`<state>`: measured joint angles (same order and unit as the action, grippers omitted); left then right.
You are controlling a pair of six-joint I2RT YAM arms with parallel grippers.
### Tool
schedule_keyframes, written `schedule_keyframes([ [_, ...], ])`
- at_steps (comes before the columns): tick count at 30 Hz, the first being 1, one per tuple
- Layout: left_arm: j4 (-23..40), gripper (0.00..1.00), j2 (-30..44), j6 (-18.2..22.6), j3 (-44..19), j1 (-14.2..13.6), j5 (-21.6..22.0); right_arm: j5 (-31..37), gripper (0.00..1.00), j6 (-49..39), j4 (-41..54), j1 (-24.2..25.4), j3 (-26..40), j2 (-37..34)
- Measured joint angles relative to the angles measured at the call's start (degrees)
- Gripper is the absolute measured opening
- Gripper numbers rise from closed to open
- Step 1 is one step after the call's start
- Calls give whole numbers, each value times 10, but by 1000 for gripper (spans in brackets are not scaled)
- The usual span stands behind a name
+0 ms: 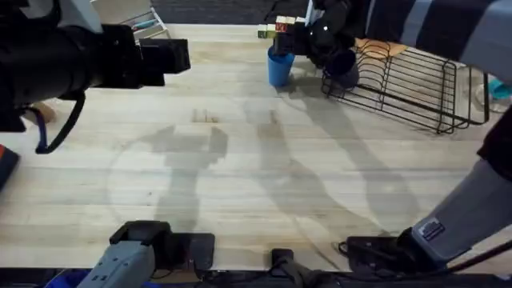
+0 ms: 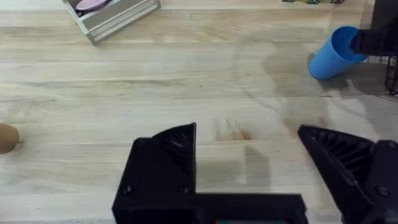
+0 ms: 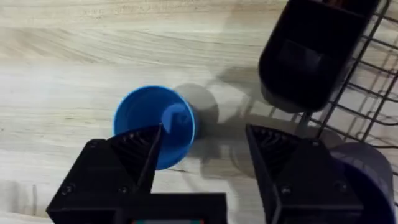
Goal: Pick up the cup on the table and put them onto the rack.
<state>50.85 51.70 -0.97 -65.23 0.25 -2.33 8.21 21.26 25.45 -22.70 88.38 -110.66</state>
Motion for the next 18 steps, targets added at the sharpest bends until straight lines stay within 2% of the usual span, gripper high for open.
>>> schedule_keyframes([
  [8,0,993,0,0,0,0,0,2,799,-10,-20,-20,0,24],
  [18,0,994,0,0,0,0,0,43,794,-18,-41,-33,0,24],
])
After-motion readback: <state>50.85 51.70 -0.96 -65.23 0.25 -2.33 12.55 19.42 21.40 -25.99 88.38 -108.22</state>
